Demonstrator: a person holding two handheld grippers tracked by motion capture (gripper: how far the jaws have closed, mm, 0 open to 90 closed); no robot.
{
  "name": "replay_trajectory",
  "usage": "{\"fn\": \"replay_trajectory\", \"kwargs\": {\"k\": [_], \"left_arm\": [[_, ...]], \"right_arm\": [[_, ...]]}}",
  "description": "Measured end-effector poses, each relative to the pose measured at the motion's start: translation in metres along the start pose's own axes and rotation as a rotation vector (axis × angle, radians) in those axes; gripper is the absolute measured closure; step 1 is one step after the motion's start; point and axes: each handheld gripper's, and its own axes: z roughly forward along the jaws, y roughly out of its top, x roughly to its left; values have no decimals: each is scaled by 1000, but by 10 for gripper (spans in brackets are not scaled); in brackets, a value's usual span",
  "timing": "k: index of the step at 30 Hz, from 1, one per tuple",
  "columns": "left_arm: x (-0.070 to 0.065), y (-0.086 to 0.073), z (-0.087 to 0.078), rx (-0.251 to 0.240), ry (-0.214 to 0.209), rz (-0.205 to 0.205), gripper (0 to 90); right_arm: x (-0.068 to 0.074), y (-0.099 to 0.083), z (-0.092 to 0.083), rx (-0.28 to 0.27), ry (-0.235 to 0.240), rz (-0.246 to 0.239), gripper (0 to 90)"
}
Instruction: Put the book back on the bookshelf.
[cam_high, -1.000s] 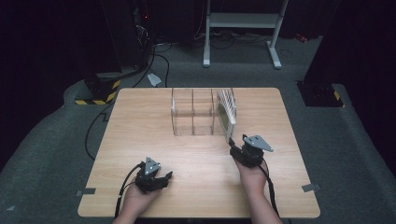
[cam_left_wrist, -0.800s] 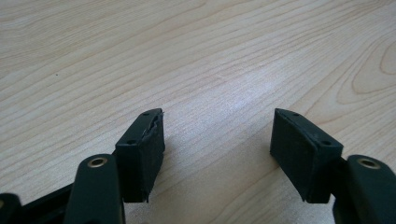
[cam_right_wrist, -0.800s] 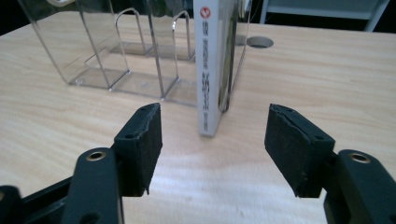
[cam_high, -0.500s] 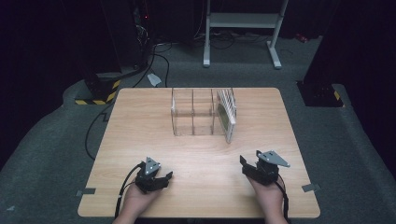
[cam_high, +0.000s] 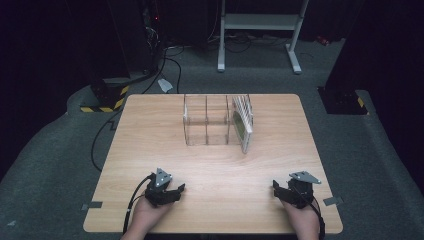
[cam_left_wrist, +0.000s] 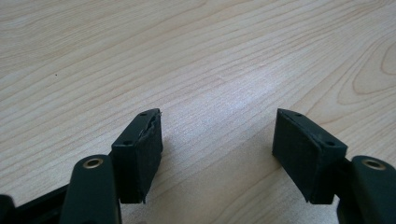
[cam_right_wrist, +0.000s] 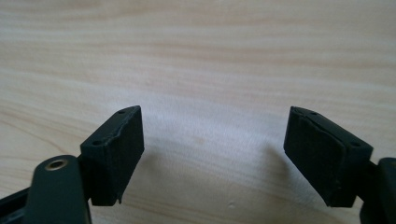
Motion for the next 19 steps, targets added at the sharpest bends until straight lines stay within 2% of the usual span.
{"fn": "replay_trajectory", "kwargs": {"k": [2, 6, 19], "left_arm": [[0, 0, 0, 2, 0, 1, 330], [0, 0, 0, 3, 0, 1, 328], [-1, 0, 0, -1, 5, -8, 324]], "right_arm": [[2, -1, 2, 11, -10, -17, 165], [3, 1, 4, 17, 0, -29, 141], [7, 3, 6, 15, -10, -9, 145]]}}
